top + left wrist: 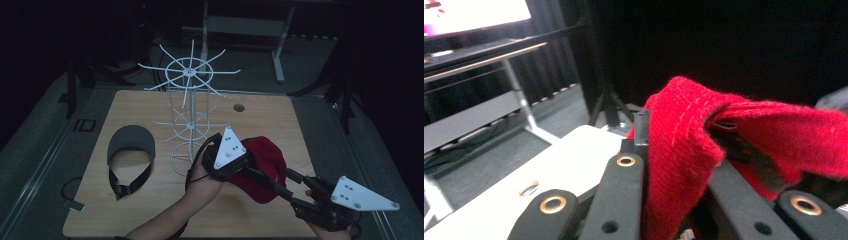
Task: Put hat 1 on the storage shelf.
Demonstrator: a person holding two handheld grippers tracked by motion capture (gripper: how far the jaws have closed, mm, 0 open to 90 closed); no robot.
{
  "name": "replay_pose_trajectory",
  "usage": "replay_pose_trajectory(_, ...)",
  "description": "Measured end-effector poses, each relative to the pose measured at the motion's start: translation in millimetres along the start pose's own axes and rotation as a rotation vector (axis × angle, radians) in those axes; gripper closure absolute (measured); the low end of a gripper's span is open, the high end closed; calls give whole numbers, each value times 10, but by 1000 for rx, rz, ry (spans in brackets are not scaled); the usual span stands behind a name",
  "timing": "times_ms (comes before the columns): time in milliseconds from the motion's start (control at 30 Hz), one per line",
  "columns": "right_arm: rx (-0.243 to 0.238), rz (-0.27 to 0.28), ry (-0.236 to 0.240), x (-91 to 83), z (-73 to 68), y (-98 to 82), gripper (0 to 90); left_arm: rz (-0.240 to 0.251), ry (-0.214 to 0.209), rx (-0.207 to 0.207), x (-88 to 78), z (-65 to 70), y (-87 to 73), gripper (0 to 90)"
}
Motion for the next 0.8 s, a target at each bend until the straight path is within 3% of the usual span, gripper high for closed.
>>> replay_pose_trajectory(67, 0, 13, -21, -52, 41, 29, 530, 3, -2, 10, -25, -8, -13, 879)
replay_pose_trajectory(100, -5, 4, -55, -59, 72, 39, 531, 15, -30, 11, -39, -18, -19, 878)
replay_pose_trajectory(133, -8, -7, -75, -54, 110, 44, 537, 15, -30, 11, -39, -18, -19, 878)
replay_pose_trajectory(200, -6, -23, -84, -26, 185, 46, 546, 15, -33, 22, -89, -82, -56, 878)
replay_pose_trajectory(300, -17, -42, -71, 20, 233, 44, 545, 33, -61, 29, -123, -124, -90, 877)
replay_pose_trajectory(333, -22, -48, -70, 46, 247, 44, 546, 62, -125, 43, -150, -146, -121, 877)
replay_pose_trajectory(367, -35, -58, -42, 101, 254, 41, 544, 55, -136, 47, -154, -157, -130, 877)
replay_pose_trajectory(400, -45, -64, -31, 128, 249, 38, 538, 59, -181, 56, -164, -162, -138, 877)
replay_pose_trajectory(433, -45, -64, -31, 128, 249, 38, 538, 59, -181, 56, -164, -162, -138, 877)
replay_pose_trajectory(467, -65, -73, -9, 183, 227, 41, 531, 71, -217, 68, -176, -146, -144, 877)
replay_pose_trajectory(533, -71, -76, 0, 205, 215, 45, 527, 71, -217, 68, -176, -146, -144, 877)
replay_pose_trajectory(567, -86, -81, 22, 246, 186, 61, 524, 63, -232, 93, -174, -114, -131, 876)
replay_pose_trajectory(633, -105, -88, 37, 276, 166, 74, 535, 58, -240, 101, -169, -104, -120, 876)
replay_pose_trajectory(800, -149, -104, 31, 349, 116, 116, 571, 63, -244, 96, -161, -102, -90, 876)
Point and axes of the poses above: each handheld gripper's, and its own axes: x roughly forward along the jaws, y roughly out of its top, z roughly to its right, the point moved 3 cm from there along x, roughly forward along the jaws, and after that the axes turned 13 degrees about -z, right-handed, at the moved point
